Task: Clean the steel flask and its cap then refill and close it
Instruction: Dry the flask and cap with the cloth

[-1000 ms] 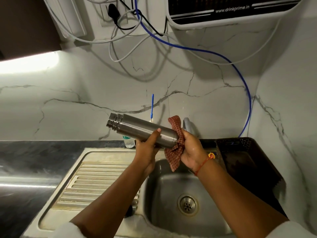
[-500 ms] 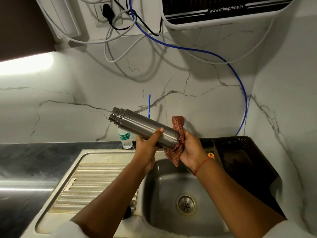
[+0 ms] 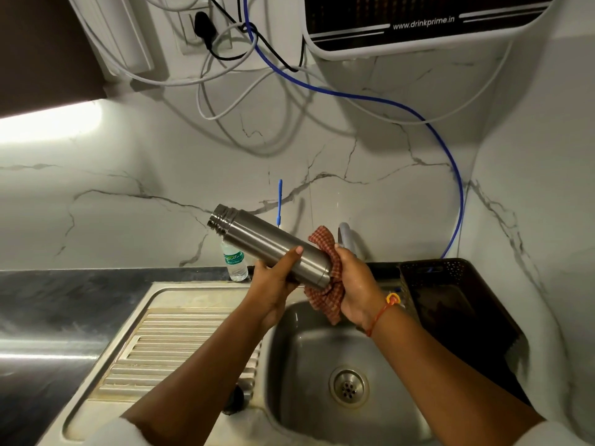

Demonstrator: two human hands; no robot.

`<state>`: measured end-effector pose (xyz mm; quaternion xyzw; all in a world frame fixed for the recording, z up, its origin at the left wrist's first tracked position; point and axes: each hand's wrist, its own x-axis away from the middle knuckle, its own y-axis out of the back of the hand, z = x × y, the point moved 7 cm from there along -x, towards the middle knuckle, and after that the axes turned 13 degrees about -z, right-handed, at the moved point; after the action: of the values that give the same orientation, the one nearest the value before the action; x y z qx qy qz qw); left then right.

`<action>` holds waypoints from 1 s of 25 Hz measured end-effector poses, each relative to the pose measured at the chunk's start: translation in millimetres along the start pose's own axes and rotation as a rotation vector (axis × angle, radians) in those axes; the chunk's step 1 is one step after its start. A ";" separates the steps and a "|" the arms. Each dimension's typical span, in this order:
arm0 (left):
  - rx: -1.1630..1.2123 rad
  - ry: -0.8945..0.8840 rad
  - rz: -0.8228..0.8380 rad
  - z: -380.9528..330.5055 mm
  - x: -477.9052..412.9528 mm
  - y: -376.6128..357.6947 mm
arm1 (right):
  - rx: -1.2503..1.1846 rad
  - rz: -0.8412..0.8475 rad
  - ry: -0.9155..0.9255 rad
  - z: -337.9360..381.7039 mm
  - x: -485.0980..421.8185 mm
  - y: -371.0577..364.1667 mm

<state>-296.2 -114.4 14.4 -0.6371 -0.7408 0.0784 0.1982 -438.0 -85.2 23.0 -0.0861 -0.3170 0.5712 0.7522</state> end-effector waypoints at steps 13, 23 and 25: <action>-0.225 -0.229 -0.088 9.2 18.2 -8.1 | -0.198 -0.330 -0.130 -19.4 -23.6 0.7; -0.128 -0.078 0.010 10.2 16.2 -7.0 | 0.581 -0.113 0.247 22.5 -16.7 -6.3; -0.094 -0.033 0.044 10.2 14.7 -8.2 | 0.360 -0.033 0.016 11.1 -15.2 1.0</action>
<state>-309.3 -100.1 11.0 -0.6605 -0.7326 0.0586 0.1540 -447.4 -101.4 25.5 0.0504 -0.2050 0.6056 0.7672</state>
